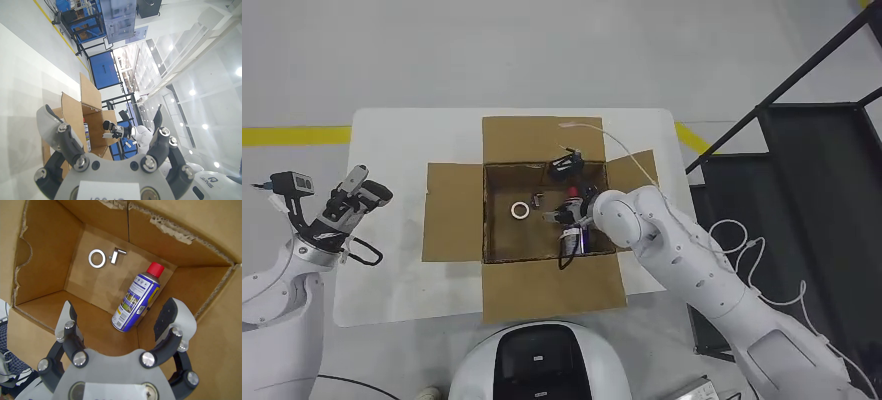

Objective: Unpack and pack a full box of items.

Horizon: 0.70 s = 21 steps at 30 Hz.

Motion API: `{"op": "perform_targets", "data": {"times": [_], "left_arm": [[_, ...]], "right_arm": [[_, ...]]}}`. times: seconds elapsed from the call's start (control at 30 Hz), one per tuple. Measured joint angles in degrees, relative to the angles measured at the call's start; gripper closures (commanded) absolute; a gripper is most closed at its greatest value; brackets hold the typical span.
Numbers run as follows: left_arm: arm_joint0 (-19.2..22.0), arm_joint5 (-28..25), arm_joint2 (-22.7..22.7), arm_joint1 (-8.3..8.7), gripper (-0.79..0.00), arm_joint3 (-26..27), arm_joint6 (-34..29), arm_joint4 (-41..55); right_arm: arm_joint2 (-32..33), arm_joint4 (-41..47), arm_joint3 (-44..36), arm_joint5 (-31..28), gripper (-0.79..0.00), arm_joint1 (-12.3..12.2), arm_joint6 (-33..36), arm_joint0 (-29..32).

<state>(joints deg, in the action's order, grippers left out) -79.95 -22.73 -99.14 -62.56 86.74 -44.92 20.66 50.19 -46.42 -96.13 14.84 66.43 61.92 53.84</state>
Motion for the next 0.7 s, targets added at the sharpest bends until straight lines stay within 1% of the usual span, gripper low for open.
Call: {"op": "perform_targets", "data": {"times": [0.5,0.57,0.7], "left_arm": [[0.0,0.0,0.0,0.0,-0.785,0.0,0.0,0.0],[0.0,0.0,0.0,0.0,-0.785,0.0,0.0,0.0],[0.0,0.0,0.0,0.0,-0.785,0.0,0.0,0.0]], "right_arm": [[0.0,1.0,0.5,0.0,-0.785,0.1,-0.5,0.2],[-0.3,1.2,1.1,1.0,-0.785,0.4,-1.8,0.5],[-3.7,-2.2,3.2,5.3,-0.785,1.4,0.2,-0.9]]}}
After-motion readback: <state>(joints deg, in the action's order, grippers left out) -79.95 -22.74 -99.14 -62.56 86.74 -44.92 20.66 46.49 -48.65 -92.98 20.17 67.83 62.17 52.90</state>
